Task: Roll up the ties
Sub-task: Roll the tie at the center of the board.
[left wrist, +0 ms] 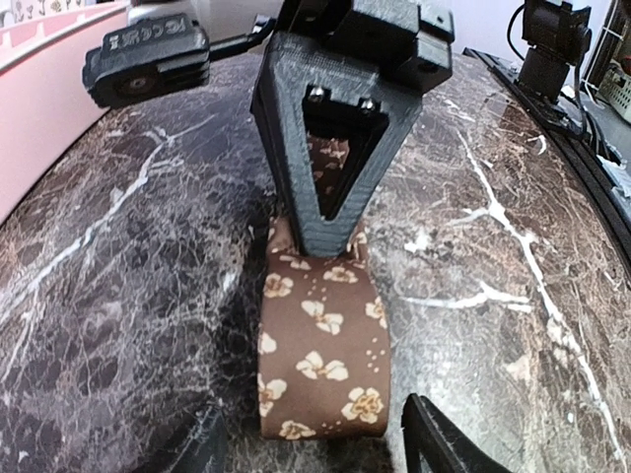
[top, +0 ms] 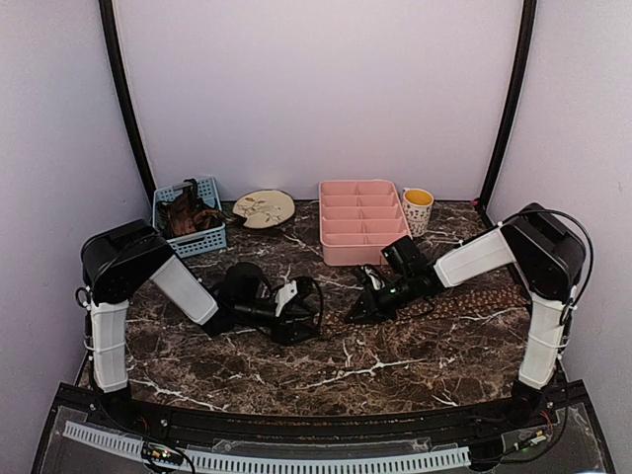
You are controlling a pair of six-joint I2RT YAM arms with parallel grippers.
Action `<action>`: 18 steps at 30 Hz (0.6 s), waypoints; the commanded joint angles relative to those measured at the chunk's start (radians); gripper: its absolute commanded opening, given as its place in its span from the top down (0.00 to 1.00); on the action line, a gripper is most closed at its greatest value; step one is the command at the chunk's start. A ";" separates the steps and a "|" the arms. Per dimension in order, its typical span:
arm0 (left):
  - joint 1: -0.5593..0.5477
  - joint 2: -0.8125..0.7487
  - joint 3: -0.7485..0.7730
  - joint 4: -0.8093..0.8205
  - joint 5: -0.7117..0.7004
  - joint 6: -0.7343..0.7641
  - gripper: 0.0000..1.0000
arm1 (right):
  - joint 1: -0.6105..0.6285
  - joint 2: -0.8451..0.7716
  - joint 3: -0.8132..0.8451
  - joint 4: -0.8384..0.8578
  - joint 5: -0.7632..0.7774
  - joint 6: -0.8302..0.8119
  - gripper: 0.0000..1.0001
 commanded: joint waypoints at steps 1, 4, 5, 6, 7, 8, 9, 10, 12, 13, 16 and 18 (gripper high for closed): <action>-0.018 0.015 0.011 0.053 0.034 0.004 0.37 | -0.013 0.026 -0.035 -0.068 0.076 -0.037 1.00; -0.034 0.034 0.030 0.053 0.014 0.006 0.42 | -0.013 0.027 -0.035 -0.073 0.075 -0.042 1.00; -0.036 0.035 0.032 0.057 0.012 0.003 0.46 | -0.013 0.026 -0.035 -0.075 0.077 -0.044 1.00; -0.038 0.035 0.034 0.065 0.012 -0.002 0.50 | -0.012 0.027 -0.035 -0.077 0.078 -0.045 1.00; -0.039 0.032 0.036 0.073 0.012 -0.009 0.55 | -0.013 0.026 -0.036 -0.078 0.079 -0.047 1.00; -0.042 0.027 0.036 0.081 0.010 -0.015 0.60 | -0.013 0.025 -0.038 -0.078 0.079 -0.047 1.00; -0.046 0.022 0.039 0.089 0.006 -0.023 0.63 | -0.013 0.026 -0.038 -0.078 0.078 -0.047 1.00; -0.053 0.016 0.040 0.102 -0.002 -0.033 0.64 | -0.013 0.026 -0.038 -0.077 0.078 -0.048 1.00; -0.078 0.013 0.055 0.127 -0.026 -0.041 0.66 | -0.013 0.030 -0.038 -0.073 0.074 -0.047 1.00; -0.093 0.012 0.065 0.122 -0.061 -0.030 0.67 | -0.013 0.032 -0.037 -0.073 0.074 -0.047 1.00; -0.118 0.032 0.101 0.119 -0.094 -0.031 0.67 | -0.012 0.028 -0.038 -0.071 0.071 -0.047 1.00; -0.119 0.052 0.122 0.130 -0.088 -0.047 0.67 | -0.013 0.026 -0.039 -0.068 0.068 -0.047 1.00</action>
